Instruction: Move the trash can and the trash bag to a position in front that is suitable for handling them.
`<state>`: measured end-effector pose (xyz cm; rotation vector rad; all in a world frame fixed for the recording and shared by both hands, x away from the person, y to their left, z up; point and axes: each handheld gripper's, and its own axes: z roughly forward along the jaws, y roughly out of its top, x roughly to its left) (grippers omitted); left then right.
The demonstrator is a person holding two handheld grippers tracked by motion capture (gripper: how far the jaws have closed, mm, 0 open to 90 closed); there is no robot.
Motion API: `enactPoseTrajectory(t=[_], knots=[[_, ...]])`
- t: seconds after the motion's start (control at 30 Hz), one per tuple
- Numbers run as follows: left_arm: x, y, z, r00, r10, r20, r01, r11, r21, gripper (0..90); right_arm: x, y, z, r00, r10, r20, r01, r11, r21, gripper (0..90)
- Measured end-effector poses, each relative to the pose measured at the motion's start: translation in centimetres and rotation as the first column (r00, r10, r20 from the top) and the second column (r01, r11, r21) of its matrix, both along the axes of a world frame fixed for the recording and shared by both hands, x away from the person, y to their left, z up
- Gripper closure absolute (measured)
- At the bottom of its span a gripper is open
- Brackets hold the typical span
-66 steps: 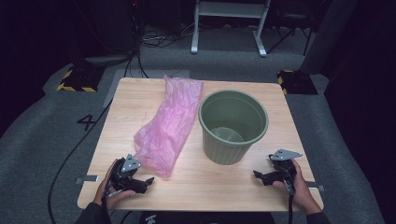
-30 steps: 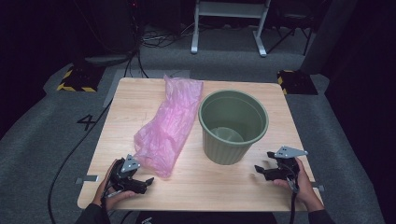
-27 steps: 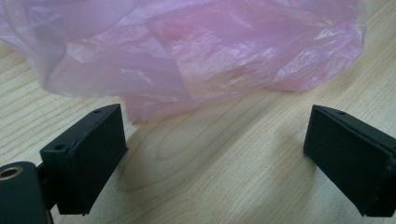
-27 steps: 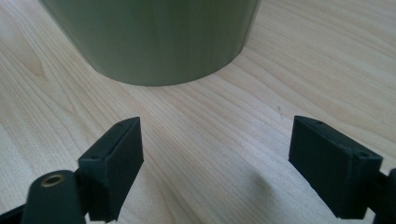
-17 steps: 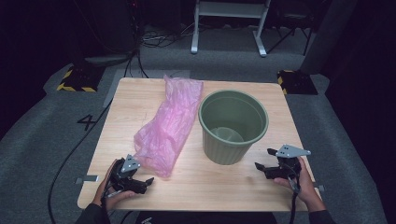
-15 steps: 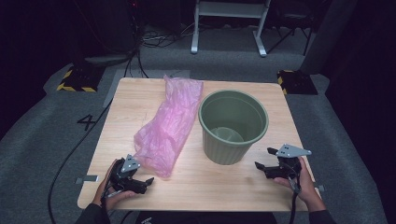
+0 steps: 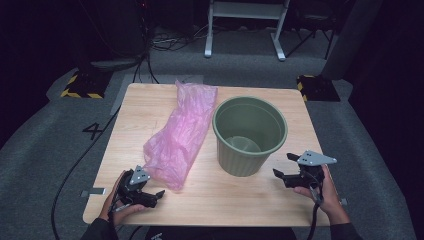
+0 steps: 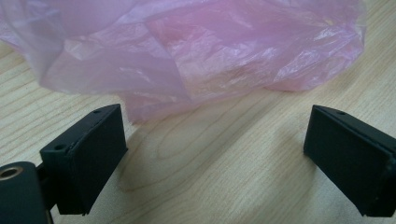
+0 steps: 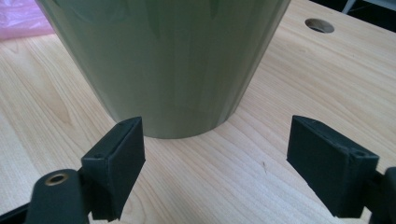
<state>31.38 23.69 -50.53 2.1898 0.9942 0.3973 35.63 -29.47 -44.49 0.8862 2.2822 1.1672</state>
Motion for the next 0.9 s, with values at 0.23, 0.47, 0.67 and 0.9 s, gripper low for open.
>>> enactPoseTrajectory(t=[0.23,0.47,0.67,0.9], knots=[[0.0,0.0,0.0,1.0000,0.000,0.000,0.000,1.0000,0.000,5.3,-0.7,0.3,1.4,0.9989,0.012,0.045,-0.012,1.000,0.015,18.9],[0.0,0.0,0.0,1.0000,0.000,0.000,0.000,1.0000,0.001,5.3,-0.6,0.5,1.9,0.9988,0.010,0.048,-0.011,0.999,0.033,18.6],[0.0,0.0,0.0,1.0000,0.000,0.000,0.000,1.0000,0.001,5.3,-0.3,1.4,1.6,0.9991,0.007,0.042,-0.009,0.999,0.043,17.5],[0.0,0.0,0.0,1.0000,0.000,0.000,0.000,1.0000,0.000,5.4,0.4,2.5,0.9,0.9999,0.005,0.013,-0.006,0.998,0.057,17.0]])
